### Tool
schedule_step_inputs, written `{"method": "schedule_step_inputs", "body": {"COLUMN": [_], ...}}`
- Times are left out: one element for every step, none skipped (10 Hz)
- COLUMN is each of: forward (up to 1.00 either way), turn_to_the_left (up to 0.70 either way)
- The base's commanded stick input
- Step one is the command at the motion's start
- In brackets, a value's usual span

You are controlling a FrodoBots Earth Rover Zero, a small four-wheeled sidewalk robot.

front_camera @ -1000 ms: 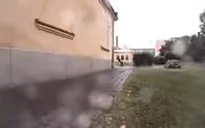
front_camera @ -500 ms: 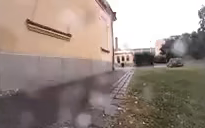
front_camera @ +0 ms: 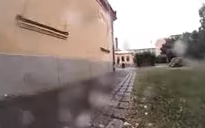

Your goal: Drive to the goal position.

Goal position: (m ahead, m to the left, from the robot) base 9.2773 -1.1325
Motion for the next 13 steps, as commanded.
{"method": "schedule_step_inputs", "body": {"forward": [0.85, 0.85, 0.85, 0.85, 0.85, 0.85, 0.85, 0.85, 0.85, 0.85, 0.85, 0.85, 0.85], "turn_to_the_left": [0.00, 0.00, 0.00, 0.00, 0.00, 0.00, 0.00, 0.00, 0.00, 0.00, 0.00, -0.01, -0.06]}}
